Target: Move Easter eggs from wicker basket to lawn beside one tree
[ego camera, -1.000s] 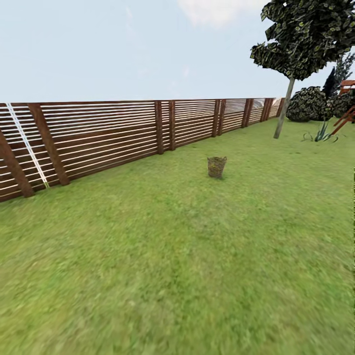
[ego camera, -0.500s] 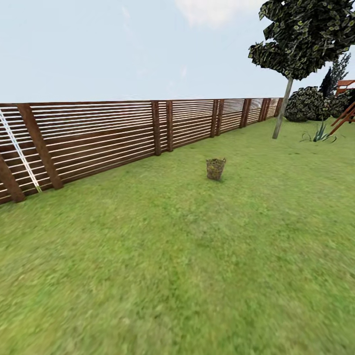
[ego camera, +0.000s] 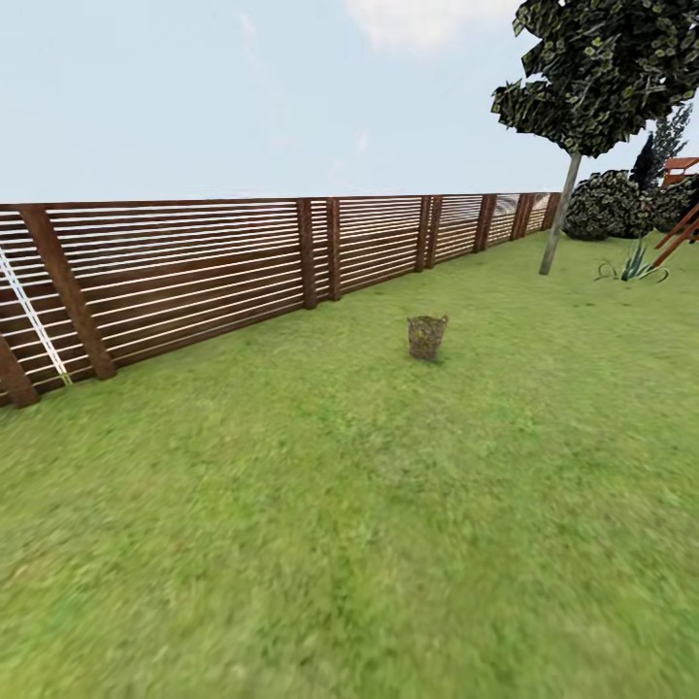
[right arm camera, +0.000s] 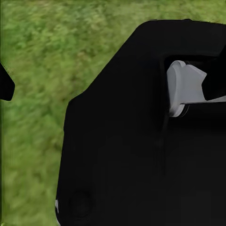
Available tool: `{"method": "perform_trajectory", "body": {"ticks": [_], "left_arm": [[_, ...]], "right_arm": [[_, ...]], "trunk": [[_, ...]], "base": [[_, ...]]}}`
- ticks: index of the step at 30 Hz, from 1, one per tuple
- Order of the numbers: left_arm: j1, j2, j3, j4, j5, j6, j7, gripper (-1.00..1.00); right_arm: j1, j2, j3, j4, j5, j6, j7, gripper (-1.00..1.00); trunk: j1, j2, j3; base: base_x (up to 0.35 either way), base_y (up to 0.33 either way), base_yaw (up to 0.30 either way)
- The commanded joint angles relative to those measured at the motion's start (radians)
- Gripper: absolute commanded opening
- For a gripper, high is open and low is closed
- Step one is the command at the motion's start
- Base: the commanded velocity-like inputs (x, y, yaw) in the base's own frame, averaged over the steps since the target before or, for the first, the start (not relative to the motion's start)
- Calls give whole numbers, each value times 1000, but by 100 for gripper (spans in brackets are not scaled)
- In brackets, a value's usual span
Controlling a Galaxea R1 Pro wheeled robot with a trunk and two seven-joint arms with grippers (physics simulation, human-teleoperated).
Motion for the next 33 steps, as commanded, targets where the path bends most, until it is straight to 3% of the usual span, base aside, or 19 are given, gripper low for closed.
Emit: {"method": "perform_trajectory", "body": {"ticks": [1,33], "left_arm": [[-1,0,0,1,-1,-4,0,100],[-1,0,0,1,-1,-5,0,100]], "right_arm": [[0,0,4,-1,0,-2,0,100],[0,0,4,-2,0,-2,0,100]], "trunk": [[1,-2,-2],[1,-2,-2]], "base": [[301,0,0],[287,0,-75]]}}
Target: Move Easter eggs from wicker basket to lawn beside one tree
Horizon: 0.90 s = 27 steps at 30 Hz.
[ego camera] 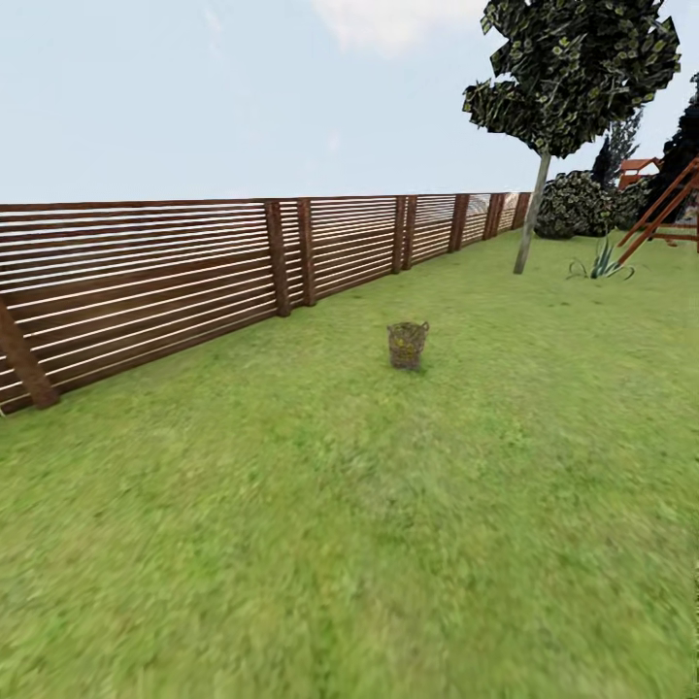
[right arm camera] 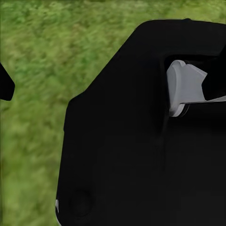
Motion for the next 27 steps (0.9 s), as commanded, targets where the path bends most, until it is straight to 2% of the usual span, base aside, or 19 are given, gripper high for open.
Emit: {"method": "perform_trajectory", "body": {"ticks": [1,11,27], "left_arm": [[-1,0,0,1,-1,-3,0,100],[-1,0,0,1,-1,-3,0,100],[-1,0,0,1,-1,-3,2,100]], "right_arm": [[0,0,4,-1,0,-1,0,100],[0,0,5,-1,0,-1,0,100],[0,0,7,-1,0,0,0,100]], "trunk": [[1,-2,-2],[1,-2,-2],[1,-2,-2]], "base": [[278,0,-146],[278,-56,-39],[278,-142,-1]]}}
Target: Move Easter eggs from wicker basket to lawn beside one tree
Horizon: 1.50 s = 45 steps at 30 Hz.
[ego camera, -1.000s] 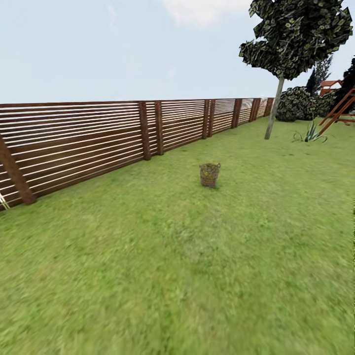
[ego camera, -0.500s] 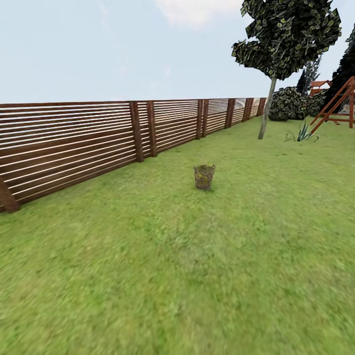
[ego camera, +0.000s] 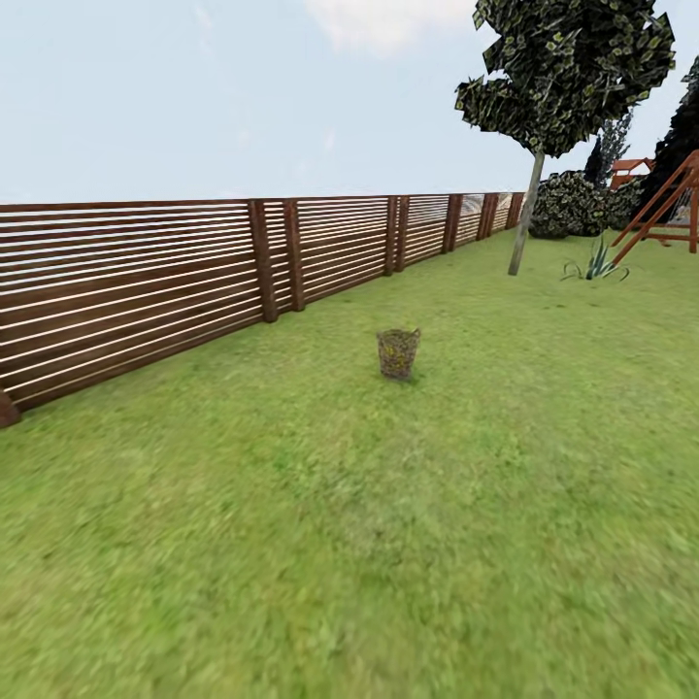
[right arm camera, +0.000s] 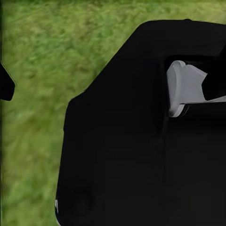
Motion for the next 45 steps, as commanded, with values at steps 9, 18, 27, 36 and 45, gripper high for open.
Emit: {"method": "perform_trajectory", "body": {"ticks": [9,18,27,36,45], "left_arm": [[-1,-1,0,1,-1,-3,2,100],[-1,-1,0,1,-1,-3,3,100],[-1,-1,0,1,-1,-3,3,100],[-1,-1,0,1,-1,-3,3,100],[-1,-1,0,1,-1,-3,3,100]], "right_arm": [[0,1,5,-1,0,-1,0,100],[0,1,6,-1,0,-2,0,100],[0,1,5,-1,0,-1,0,100],[0,1,6,-1,0,-1,0,100],[0,1,5,-1,0,-2,0,100]], "trunk": [[1,-2,-2],[1,-2,-2],[1,-2,-2],[1,-2,-2],[1,-2,-2]], "base": [[278,-176,0],[278,-182,-45],[278,-183,-96],[278,-183,-8],[278,-183,-1]]}}
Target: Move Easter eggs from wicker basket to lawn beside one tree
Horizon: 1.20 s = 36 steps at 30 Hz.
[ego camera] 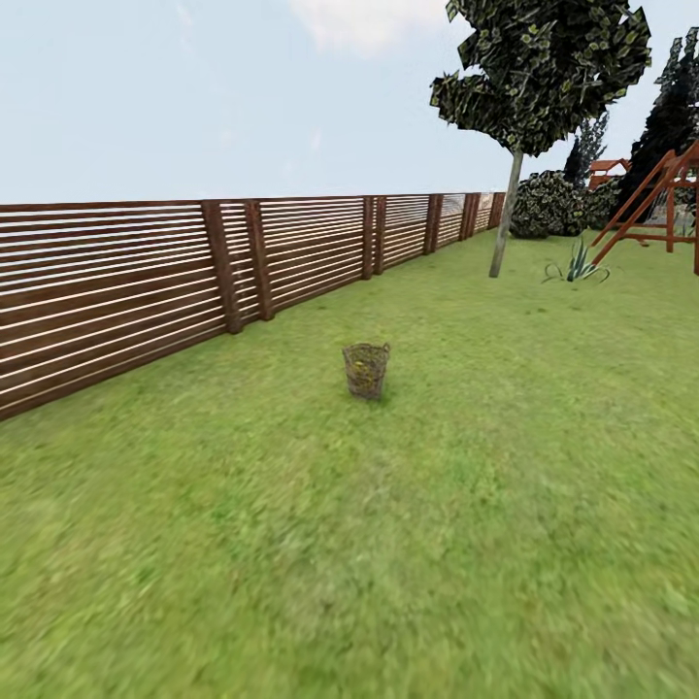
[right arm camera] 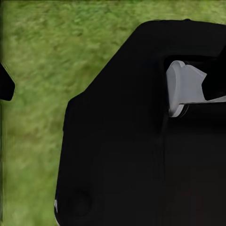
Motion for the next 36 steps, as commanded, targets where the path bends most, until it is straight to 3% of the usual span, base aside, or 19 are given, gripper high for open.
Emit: {"method": "perform_trajectory", "body": {"ticks": [1,25,36], "left_arm": [[-1,0,0,1,-1,-4,0,100],[-1,0,0,1,-1,-4,1,100],[-1,0,0,1,-1,-3,2,100]], "right_arm": [[0,0,5,-1,0,-1,0,100],[0,0,6,-1,0,-2,0,100],[0,0,6,-2,0,-2,0,100]], "trunk": [[1,-2,-2],[1,-2,-2],[1,-2,-2]], "base": [[278,-184,0],[278,-185,3],[277,-187,142]]}}
